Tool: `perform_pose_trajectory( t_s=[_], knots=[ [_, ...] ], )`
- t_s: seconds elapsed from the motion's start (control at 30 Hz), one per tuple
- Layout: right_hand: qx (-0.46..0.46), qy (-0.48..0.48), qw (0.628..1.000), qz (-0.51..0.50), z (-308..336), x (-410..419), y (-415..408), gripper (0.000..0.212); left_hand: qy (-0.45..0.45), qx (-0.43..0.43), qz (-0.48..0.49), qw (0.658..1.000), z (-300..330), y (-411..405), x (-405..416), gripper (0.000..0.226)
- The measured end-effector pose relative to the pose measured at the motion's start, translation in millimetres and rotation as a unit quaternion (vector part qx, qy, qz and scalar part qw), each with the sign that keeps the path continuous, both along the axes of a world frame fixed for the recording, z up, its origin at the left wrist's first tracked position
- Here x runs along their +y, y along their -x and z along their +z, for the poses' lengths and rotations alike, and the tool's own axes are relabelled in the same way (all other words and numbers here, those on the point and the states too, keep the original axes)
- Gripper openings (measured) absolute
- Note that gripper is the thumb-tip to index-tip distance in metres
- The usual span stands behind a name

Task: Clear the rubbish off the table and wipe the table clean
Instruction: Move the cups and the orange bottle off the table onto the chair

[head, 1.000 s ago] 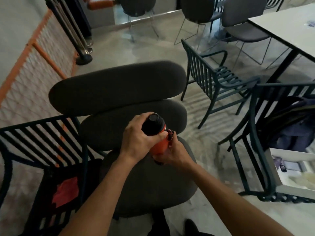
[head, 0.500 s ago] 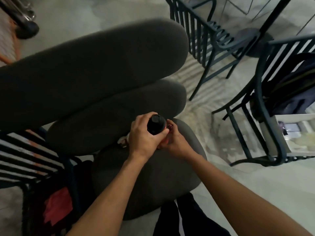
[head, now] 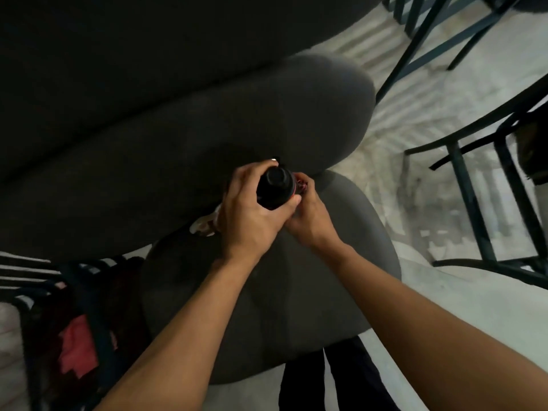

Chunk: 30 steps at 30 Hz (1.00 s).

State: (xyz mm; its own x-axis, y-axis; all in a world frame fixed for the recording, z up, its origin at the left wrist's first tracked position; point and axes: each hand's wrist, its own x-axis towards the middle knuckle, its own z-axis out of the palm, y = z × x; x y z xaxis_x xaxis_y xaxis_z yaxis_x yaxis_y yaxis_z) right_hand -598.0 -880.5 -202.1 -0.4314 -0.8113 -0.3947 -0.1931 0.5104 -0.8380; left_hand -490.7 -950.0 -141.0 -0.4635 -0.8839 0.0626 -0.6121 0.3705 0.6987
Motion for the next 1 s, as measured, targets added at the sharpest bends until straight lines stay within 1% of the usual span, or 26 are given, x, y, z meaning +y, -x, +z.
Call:
perform_pose_trajectory(
  t_s=[0.17, 0.4, 0.57, 0.67, 0.8, 0.93, 1.0],
  knots=[
    [0.014, 0.006, 1.000, -0.022, -29, -11, -4, 0.088, 0.004, 0.008, 0.014, 1.000, -27, 1, -9, 0.065],
    [0.037, 0.010, 0.998, -0.041, -40, -12, -7, 0.085, 0.004, 0.035, 0.014, 0.999, -32, -3, -14, 0.065],
    [0.073, 0.008, 0.997, -0.017, -43, -16, -7, 0.083, -0.011, 0.016, 0.004, 1.000, -36, -10, -19, 0.067],
    [0.071, 0.001, 0.997, -0.010, -43, -17, -9, 0.084, -0.029, -0.015, 0.015, 0.999, -34, -14, -17, 0.073],
    [0.057, -0.003, 0.998, 0.002, -40, -18, -14, 0.086, -0.043, -0.029, 0.037, 0.998, -33, -25, -14, 0.081],
    [0.059, 0.005, 0.998, 0.012, -40, -17, -17, 0.087, -0.053, -0.027, 0.041, 0.997, -34, -32, -11, 0.085],
    [0.062, 0.005, 0.998, 0.013, -40, -17, -19, 0.089, -0.072, -0.016, 0.036, 0.997, -34, -34, -10, 0.089]
  ],
)
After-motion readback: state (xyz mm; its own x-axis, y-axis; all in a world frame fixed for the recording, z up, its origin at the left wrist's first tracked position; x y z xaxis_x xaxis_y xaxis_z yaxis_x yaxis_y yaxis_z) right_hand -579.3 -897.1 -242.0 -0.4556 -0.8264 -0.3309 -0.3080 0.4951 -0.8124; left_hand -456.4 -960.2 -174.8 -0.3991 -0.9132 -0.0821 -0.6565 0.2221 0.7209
